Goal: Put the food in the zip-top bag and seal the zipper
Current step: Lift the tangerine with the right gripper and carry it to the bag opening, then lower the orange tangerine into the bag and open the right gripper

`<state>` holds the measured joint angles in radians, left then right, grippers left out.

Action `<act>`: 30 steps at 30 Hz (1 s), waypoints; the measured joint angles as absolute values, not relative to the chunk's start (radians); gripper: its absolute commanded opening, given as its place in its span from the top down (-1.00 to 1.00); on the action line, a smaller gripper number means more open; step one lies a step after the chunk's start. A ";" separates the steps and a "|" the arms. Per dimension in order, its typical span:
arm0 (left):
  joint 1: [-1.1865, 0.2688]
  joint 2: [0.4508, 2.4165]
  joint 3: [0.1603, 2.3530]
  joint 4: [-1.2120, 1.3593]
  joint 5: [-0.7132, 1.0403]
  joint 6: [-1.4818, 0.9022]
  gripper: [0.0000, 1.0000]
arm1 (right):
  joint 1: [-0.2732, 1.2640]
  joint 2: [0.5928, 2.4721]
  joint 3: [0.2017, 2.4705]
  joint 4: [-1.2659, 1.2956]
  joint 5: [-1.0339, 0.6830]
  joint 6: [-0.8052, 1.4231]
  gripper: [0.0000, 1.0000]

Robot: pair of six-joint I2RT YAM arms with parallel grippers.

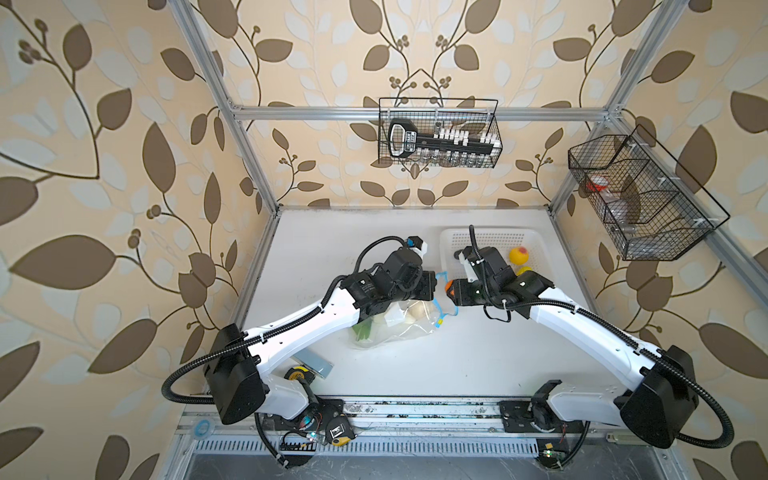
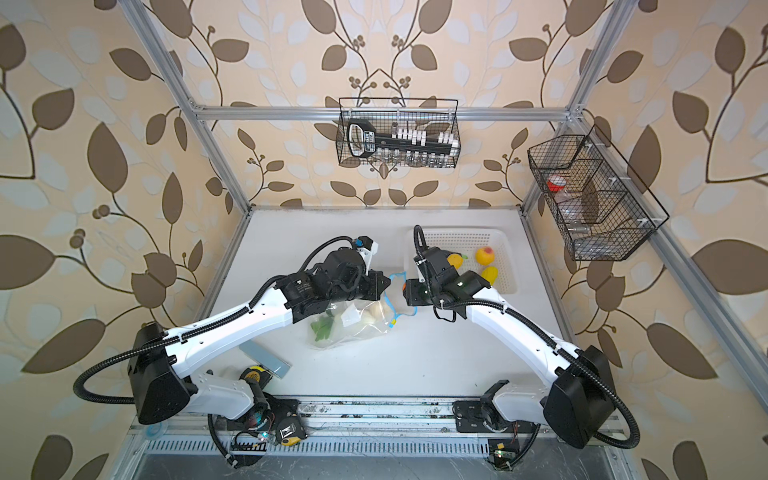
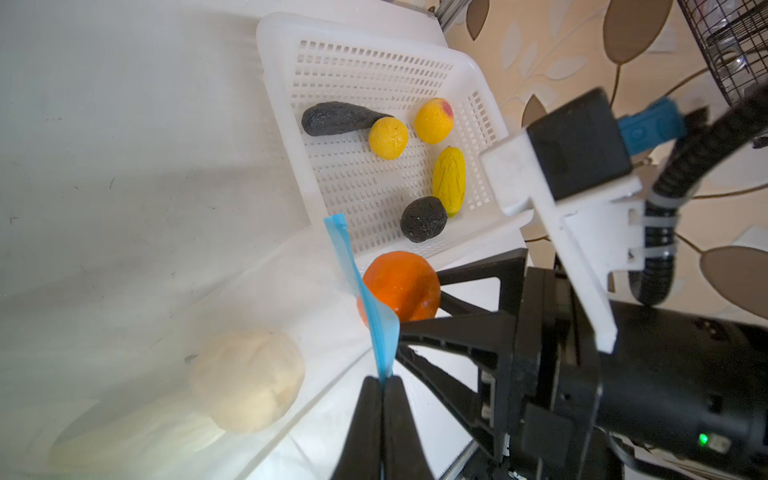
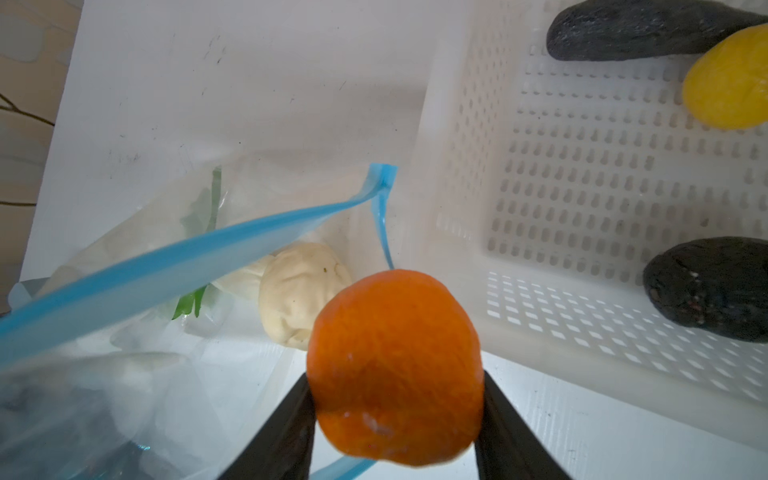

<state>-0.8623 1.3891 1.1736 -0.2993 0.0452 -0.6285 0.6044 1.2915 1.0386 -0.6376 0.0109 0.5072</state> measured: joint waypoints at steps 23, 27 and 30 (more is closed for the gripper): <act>-0.862 1.368 1.174 -0.299 0.045 -0.628 1.00 | 0.668 1.369 1.020 -0.591 0.049 0.551 -0.10; -0.862 1.357 1.173 -0.300 0.045 -0.628 1.00 | 0.669 1.375 1.020 -0.588 0.055 0.554 -0.11; -0.862 1.354 1.174 -0.300 0.045 -0.628 1.00 | 0.669 1.375 1.020 -0.587 0.060 0.557 -0.12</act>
